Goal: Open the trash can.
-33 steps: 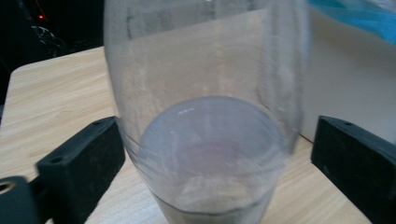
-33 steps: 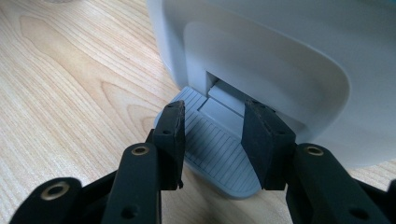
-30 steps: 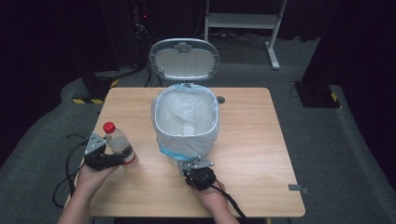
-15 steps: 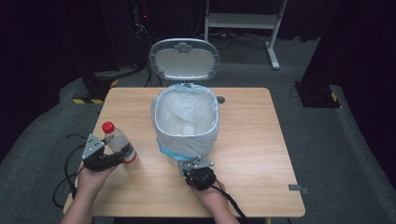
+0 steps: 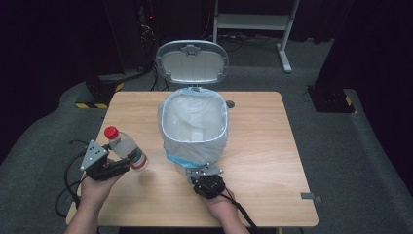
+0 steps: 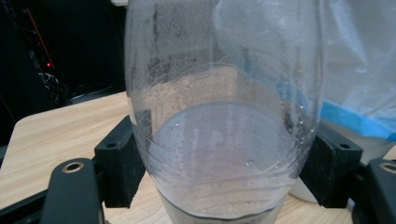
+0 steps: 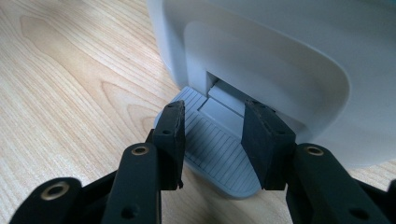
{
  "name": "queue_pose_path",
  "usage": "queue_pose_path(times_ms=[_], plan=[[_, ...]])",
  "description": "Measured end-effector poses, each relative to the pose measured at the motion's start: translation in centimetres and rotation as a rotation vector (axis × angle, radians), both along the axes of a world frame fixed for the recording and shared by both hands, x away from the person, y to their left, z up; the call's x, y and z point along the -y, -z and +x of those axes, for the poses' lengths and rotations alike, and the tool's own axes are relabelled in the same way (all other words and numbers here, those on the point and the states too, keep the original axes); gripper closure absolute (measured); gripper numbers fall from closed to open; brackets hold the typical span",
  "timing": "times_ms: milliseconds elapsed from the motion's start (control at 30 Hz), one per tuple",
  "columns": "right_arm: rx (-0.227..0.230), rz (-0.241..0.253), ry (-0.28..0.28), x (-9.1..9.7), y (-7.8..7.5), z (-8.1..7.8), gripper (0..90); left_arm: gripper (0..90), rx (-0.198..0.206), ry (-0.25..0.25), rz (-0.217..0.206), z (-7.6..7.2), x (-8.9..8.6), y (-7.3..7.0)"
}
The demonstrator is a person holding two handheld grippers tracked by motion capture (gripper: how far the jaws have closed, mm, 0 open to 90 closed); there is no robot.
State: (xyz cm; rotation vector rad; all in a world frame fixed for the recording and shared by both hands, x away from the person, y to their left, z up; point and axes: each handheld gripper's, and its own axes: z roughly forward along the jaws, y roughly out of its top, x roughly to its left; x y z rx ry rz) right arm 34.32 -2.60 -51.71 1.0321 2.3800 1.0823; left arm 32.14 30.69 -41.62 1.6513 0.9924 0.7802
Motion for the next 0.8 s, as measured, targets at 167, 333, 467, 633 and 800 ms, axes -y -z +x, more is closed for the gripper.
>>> queue_pose_path(times_ms=[167, 333, 467, 633, 800], plan=[[0.003, -0.002, -0.001, 0.0, 0.0, 0.0, 59.1, 25.5, 0.021, -0.011, -0.022, -0.3, 0.3, -0.6], [0.002, 0.0, 0.0, 0.0, 0.0, 0.0, 59.1, 25.5, 0.044, -0.018, -0.031, -0.7, 0.7, -1.2], [0.004, -0.001, -0.002, 0.0, 0.0, 0.0, 59.0, 25.5, 0.075, -0.03, -0.039, -0.9, 1.0, -1.9], [0.004, 0.0, -0.003, 0.0, 0.0, 0.0, 59.0, 25.5, 0.104, -0.036, -0.045, -1.1, 1.6, -2.8], [0.001, 0.001, -0.006, 0.0, 0.0, 0.0, 59.0, 25.5, 0.13, -0.04, -0.039, -1.4, 2.2, -3.6]])
